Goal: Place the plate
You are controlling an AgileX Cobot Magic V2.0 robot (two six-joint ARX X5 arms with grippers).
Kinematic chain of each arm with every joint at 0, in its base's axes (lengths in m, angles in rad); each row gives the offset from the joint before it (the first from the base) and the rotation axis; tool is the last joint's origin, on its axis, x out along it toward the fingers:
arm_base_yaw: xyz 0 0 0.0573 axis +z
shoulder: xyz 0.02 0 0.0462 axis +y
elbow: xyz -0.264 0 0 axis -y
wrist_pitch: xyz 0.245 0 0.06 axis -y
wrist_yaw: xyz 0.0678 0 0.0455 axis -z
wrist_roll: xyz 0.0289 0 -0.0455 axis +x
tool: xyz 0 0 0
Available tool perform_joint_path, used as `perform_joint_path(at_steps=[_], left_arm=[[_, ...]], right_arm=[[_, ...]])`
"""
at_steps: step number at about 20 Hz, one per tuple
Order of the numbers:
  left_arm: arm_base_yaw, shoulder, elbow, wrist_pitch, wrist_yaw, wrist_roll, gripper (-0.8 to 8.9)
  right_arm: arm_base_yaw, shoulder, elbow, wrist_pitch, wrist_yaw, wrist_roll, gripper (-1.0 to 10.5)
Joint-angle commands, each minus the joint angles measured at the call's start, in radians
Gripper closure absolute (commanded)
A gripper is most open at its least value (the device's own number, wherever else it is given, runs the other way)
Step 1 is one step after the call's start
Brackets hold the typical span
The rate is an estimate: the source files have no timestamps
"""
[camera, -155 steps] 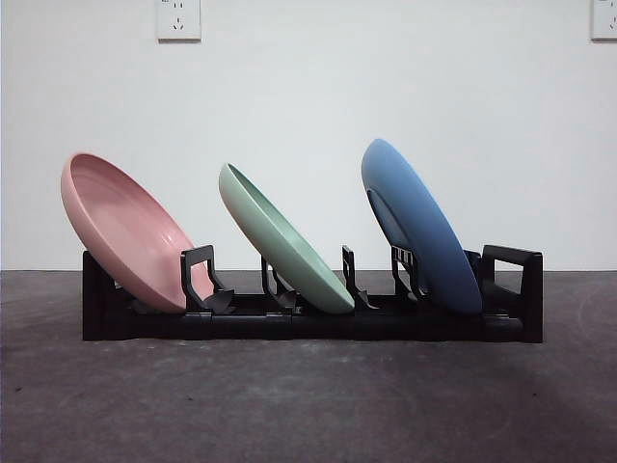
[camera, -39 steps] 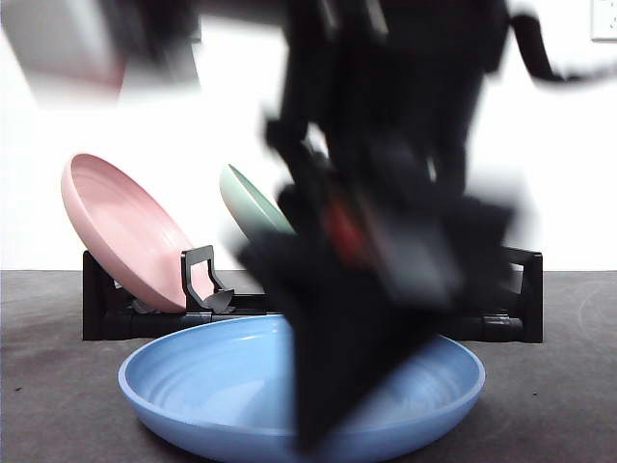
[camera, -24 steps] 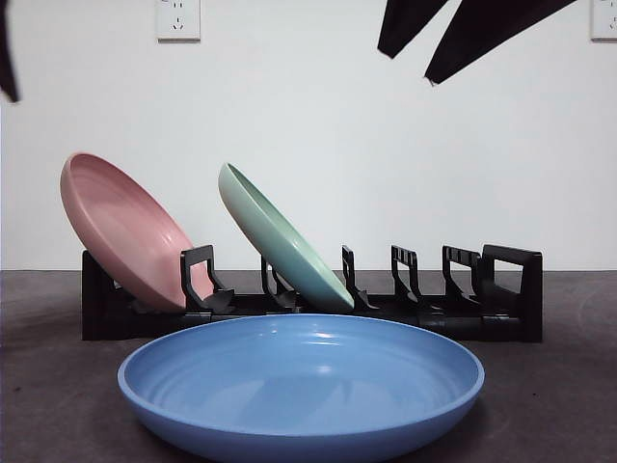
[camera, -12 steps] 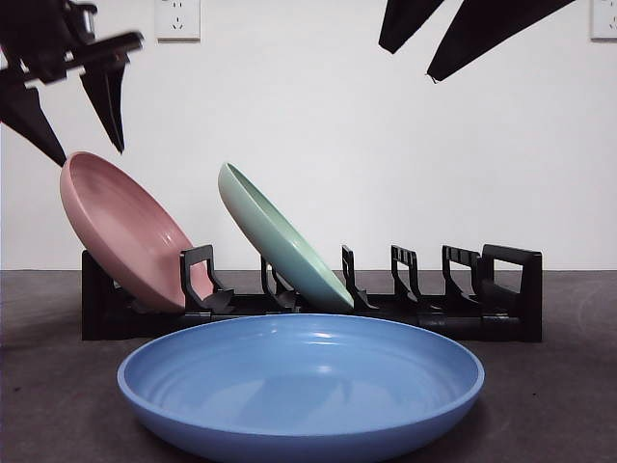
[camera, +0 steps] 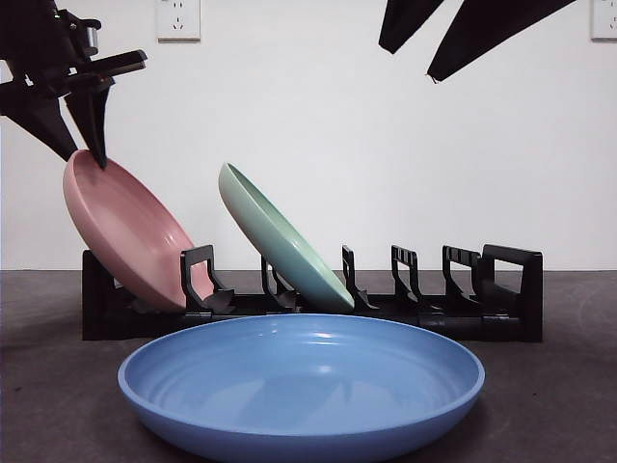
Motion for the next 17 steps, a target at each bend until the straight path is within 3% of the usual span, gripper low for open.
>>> perform_joint_path(at_steps=[1, 5, 14, 17], left_arm=[[-0.003, 0.021, 0.031, 0.002, 0.003, 0.008, 7.97], [-0.003, 0.020, 0.067, -0.036, -0.008, 0.012, 7.97], [0.000, 0.020, 0.310, -0.320, -0.247, 0.100, 7.97], [0.003, 0.010, 0.331, -0.411, -0.264, 0.104, 7.97]], right_arm=[[0.009, 0.008, 0.009, 0.005, 0.003, 0.014, 6.7], [0.009, 0.008, 0.009, 0.005, 0.003, 0.014, 6.7], [0.009, 0.008, 0.009, 0.005, 0.003, 0.013, 6.7], [0.009, 0.008, 0.009, 0.005, 0.007, 0.013, 6.7]])
